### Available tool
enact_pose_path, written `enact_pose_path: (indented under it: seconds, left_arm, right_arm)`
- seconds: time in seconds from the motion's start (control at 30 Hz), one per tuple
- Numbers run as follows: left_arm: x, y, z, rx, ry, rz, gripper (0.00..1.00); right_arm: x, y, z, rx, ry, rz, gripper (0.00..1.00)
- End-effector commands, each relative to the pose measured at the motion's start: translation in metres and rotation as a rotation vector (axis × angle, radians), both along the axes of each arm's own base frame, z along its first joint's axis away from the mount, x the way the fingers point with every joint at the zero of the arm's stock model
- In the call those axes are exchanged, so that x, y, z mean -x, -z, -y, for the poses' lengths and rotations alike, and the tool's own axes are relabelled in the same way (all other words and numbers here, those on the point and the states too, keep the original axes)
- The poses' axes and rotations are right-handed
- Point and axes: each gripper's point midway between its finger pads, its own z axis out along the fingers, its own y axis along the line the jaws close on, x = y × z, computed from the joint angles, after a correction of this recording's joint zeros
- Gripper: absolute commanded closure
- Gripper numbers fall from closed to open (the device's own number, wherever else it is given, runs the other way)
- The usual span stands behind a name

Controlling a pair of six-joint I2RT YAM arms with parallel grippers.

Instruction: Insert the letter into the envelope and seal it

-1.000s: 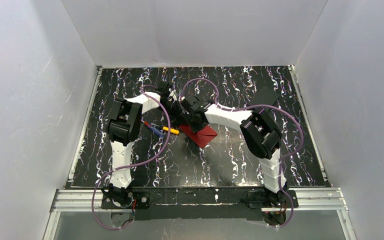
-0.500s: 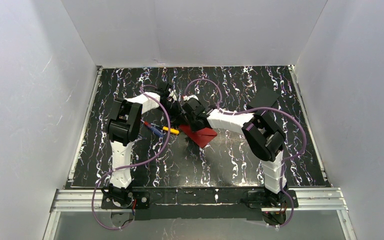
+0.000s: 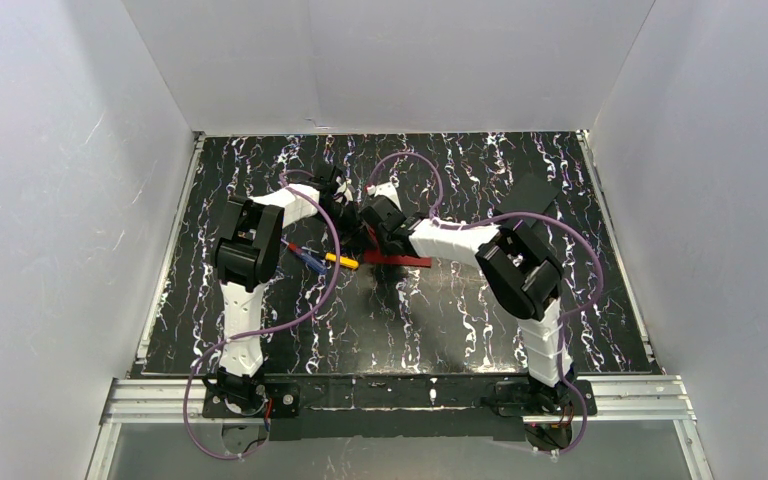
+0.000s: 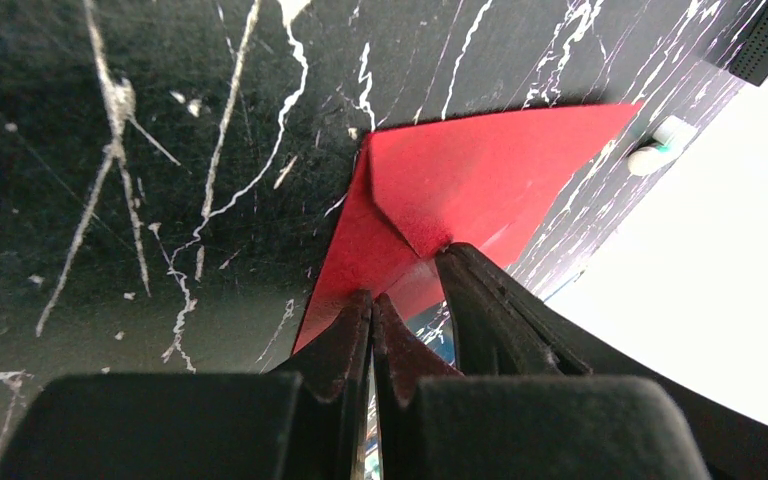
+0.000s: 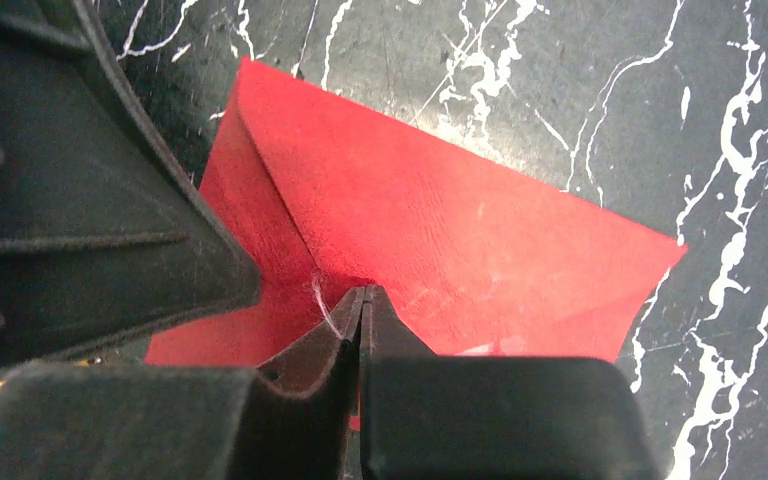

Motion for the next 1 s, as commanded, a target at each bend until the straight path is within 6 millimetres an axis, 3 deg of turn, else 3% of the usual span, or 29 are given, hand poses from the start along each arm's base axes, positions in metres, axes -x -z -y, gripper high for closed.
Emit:
enact_pose_path:
  seconds: [0.0, 0.27, 0.37, 0.43, 0.63, 0.77, 0.97]
  left_arm:
    - [0.041, 0.056, -0.030, -0.205, 0.032, -0.142, 1.00]
    - [0.040, 0.058, -0.031, -0.211, 0.032, -0.140, 1.00]
    - [0.038, 0.054, -0.032, -0.212, 0.036, -0.127, 1.00]
    - [0.036, 0.048, -0.033, -0.209, 0.043, -0.106, 1.00]
    - [0.036, 0.001, -0.032, -0.156, 0.074, 0.009, 1.00]
    - [0.039, -0.039, -0.029, -0.098, 0.092, 0.096, 0.95]
    - [0.042, -0.097, -0.027, -0.011, 0.084, 0.211, 0.81]
  right_arm:
    - [0.021, 0.066, 0.012, 0.078, -0.031, -0.165, 0.89]
    - [0.021, 0.068, -0.022, -0.030, -0.081, -0.229, 0.89]
    - [0.015, 0.050, -0.026, -0.064, -0.060, -0.210, 0.89]
    - [0.005, 0.027, -0.025, -0.110, -0.032, -0.178, 0.89]
    - [-0.033, -0.053, -0.003, -0.247, 0.040, -0.063, 0.84]
    - [-0.043, -0.060, 0.023, -0.225, 0.057, -0.068, 0.78]
    - [-0.032, -0.083, 0.068, -0.172, 0.096, -0.033, 0.65]
